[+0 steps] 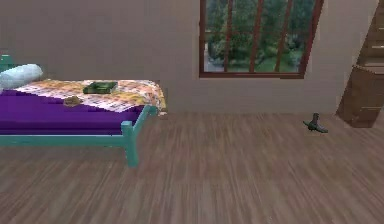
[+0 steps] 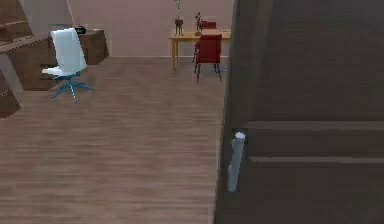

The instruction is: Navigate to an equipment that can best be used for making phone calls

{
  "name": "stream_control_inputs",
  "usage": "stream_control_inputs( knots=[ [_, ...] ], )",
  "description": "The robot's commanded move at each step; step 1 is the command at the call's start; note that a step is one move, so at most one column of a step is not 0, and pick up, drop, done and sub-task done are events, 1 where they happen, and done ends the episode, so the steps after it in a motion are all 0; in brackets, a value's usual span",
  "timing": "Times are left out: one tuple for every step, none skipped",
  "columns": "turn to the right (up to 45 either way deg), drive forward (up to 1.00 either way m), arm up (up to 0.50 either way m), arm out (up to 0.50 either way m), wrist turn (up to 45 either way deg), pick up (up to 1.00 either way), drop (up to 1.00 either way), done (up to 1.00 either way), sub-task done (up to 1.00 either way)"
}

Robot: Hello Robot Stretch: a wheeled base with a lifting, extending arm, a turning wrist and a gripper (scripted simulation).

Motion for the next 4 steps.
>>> stream_control_inputs(
  knots=[
    [45.0,0.00,0.00,0.00,0.0,0.00,0.00,0.00,0.00],
    [24.0,0.00,0.00,0.00,0.0,0.00,0.00,0.00,0.00],
    [0.0,1.00,0.00,0.00,0.0,0.00,0.00,0.00,0.00],
    [3.0,0.00,0.00,0.00,0.0,0.00,0.00,0.00,0.00]
  ],
)
